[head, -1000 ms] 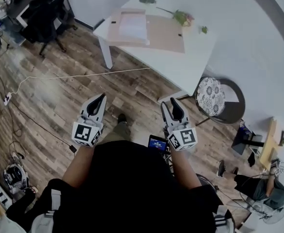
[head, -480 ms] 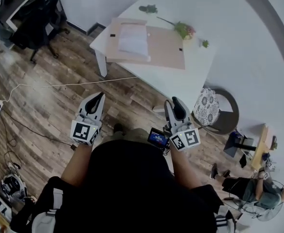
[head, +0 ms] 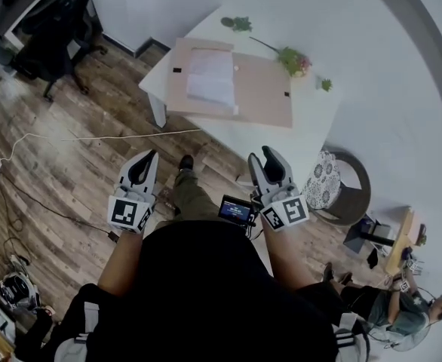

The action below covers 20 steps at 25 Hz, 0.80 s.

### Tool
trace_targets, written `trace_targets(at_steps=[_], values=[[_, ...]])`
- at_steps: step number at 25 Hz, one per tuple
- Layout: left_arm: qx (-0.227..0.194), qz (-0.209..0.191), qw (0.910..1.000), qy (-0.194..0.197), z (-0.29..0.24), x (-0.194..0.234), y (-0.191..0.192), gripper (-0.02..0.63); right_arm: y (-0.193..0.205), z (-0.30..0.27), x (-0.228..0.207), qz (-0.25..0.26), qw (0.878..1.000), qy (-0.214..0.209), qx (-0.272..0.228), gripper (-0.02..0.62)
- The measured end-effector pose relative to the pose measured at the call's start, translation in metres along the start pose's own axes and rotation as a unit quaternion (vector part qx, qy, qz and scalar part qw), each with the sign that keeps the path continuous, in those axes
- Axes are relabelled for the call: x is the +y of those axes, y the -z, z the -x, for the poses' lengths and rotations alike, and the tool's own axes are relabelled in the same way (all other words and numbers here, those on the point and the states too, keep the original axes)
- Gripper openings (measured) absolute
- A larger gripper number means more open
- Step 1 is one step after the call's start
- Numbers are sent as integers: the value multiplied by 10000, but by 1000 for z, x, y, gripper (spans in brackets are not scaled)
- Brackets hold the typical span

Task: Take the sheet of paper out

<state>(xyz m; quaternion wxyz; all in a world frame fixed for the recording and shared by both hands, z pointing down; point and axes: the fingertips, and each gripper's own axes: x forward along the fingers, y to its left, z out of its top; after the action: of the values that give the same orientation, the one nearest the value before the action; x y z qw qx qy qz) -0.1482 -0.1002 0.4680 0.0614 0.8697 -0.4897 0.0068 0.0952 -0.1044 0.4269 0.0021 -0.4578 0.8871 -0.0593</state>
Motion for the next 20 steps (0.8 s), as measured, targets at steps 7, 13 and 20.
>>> trace_targets(at_steps=[7, 13, 20], values=[[183, -152, 9997, 75, -59, 44, -7, 3, 14, -88, -39, -236, 9993, -164, 232, 155], [215, -214, 9995, 117, -133, 85, -27, 3, 20, -143, -93, -453, 9974, -115, 543, 160], [354, -403, 9984, 179, -196, 110, -29, 3, 45, -196, -148, -960, 9906, -159, 958, 167]])
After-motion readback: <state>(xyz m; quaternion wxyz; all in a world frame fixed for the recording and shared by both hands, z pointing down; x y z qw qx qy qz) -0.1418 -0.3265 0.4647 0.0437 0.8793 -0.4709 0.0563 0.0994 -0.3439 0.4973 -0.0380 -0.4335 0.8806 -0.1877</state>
